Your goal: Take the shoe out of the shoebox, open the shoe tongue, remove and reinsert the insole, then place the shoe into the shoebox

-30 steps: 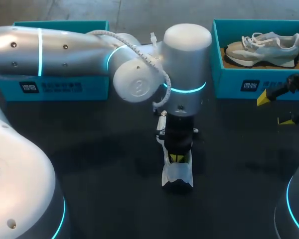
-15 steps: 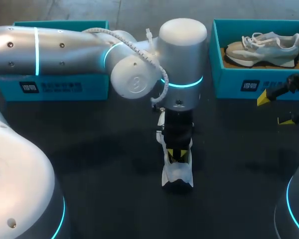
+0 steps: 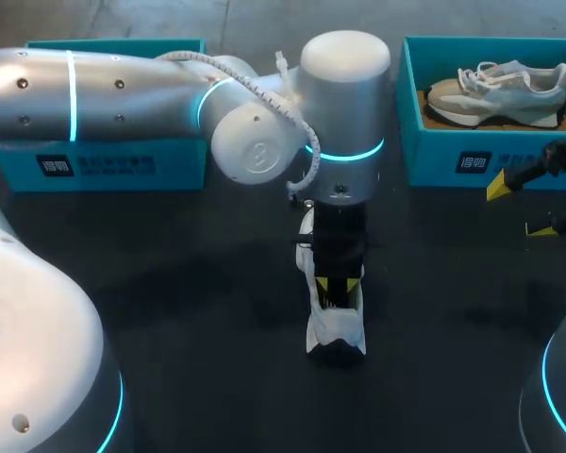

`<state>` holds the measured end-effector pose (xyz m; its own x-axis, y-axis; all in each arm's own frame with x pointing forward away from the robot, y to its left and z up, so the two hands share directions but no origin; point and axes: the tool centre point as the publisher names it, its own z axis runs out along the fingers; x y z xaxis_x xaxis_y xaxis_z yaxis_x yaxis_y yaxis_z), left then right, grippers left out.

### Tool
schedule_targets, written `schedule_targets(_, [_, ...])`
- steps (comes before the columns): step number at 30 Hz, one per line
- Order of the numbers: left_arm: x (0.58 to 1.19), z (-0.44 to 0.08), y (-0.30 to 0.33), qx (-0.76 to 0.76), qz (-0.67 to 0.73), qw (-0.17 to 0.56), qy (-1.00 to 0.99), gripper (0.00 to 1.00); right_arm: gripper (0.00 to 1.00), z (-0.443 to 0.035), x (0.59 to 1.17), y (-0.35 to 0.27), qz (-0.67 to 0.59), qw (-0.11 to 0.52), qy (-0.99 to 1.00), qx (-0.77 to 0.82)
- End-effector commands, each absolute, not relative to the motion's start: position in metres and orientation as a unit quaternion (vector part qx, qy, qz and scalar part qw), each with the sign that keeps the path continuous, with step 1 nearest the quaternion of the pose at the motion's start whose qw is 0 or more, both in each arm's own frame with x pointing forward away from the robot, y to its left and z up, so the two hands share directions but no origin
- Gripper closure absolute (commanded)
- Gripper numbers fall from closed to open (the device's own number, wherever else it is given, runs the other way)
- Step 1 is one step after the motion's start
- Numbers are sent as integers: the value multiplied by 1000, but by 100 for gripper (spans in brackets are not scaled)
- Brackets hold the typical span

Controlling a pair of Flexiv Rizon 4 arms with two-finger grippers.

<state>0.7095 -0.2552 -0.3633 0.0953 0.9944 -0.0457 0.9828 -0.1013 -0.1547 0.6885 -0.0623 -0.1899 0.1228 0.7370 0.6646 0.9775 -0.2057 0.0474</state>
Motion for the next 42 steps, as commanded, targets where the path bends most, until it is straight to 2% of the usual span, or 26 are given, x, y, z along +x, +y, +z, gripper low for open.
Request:
schedule_targets(1, [711, -366, -254, -739, 70, 40, -669, 51, 0, -190, 688, -61, -289, 206, -595, -721])
schedule_targets(2, [711, -366, -254, -738, 70, 40, -670, 44, 0, -190, 688, -61, -289, 206, -595, -721])
schedule_targets(3, [711, -366, -254, -738, 70, 39, -670, 31, 0, -190, 688, -61, -289, 206, -595, -721])
schedule_targets(5, [712, -365, -253, -737, 70, 38, -671, 22, 0, -190, 688, -61, -289, 206, -595, -721])
schedule_targets(22, [727, -362, -254, -729, 73, 27, -680, 11, 0, -190, 688, -61, -289, 206, -595, -721])
schedule_targets(42, [739, -343, -251, -721, 73, 8, -689, 12, 0, -190, 688, -61, -289, 206, -595, -721])
